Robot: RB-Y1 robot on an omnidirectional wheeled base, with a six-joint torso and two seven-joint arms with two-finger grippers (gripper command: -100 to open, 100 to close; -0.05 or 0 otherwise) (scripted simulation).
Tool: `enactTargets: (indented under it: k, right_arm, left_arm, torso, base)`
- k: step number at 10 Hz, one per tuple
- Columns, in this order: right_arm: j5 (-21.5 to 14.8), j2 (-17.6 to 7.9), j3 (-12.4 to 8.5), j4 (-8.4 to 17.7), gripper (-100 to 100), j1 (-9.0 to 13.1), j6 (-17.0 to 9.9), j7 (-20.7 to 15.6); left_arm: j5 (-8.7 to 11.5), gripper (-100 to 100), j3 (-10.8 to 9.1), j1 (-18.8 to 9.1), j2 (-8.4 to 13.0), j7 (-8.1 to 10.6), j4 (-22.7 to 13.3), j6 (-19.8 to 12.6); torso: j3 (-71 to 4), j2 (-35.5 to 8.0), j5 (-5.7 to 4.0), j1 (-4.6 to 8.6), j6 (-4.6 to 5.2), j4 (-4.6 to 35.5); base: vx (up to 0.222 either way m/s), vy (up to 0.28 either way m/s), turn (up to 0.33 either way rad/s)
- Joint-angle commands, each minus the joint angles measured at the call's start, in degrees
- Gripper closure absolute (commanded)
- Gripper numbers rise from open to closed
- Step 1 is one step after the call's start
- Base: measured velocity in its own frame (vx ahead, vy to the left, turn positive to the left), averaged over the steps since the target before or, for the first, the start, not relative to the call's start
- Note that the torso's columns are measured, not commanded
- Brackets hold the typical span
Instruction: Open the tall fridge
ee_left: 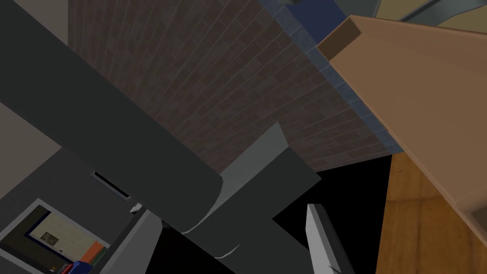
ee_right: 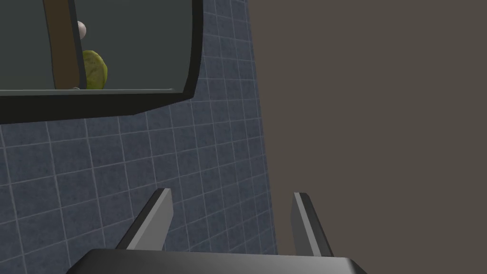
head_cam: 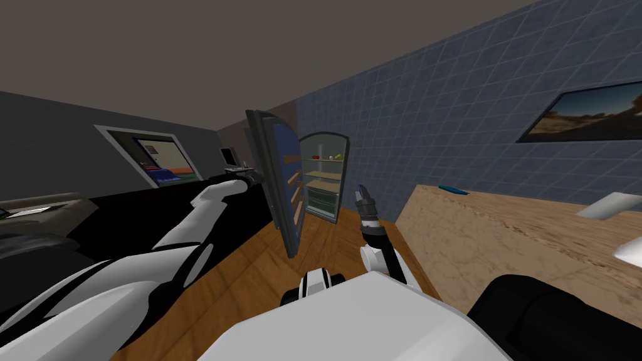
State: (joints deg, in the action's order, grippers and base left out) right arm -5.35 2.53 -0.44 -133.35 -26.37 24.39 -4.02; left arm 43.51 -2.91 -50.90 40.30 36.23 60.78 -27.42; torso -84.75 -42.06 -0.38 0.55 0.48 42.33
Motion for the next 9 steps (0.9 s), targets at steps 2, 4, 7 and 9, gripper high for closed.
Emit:
enactTargets:
  k: [2, 4, 7, 9]
  right_arm:
    - [0.0, 0.04, 0.04, -0.01, 0, -0.01, 0.01, 0.0]
    - [0.0, 0.04, 0.04, -0.01, 0, 0.0, 0.01, 0.0]
    - [0.0, 0.03, 0.03, 0.0, 0, 0.0, 0.0, 0.0]
    - [0.0, 0.04, 0.03, 0.0, 0, 0.0, 0.0, 0.0]
  left_arm:
    - [1.55, -100, 0.17, -2.23, 3.27, 1.93, 1.3, -4.04]
    - [2.21, -100, 0.24, -3.18, 4.67, 2.75, 1.86, -5.77]
    - [1.45, 0, 0.44, -1.77, 4.39, 3.25, 1.97, -7.0]
    - [1.41, 0, 0.54, -1.51, 4.34, 3.22, 1.82, -7.17]
  torso:
    - [0.12, -0.12, 0.03, 0.5, -0.37, -0.06]
    - [0.2, -0.28, 0.0, 0.06, -0.04, 0.22]
    - [0.28, -0.39, 0.04, -0.14, -0.18, 0.33]
    - [0.27, -0.36, 0.24, -0.36, -0.4, 0.14]
  base:
    - [0.03, -0.066, 0.095]
    - [0.016, -0.049, 0.025]
    - [0.001, 0.004, 0.016]
    - [0.0, 0.0, 0.0]
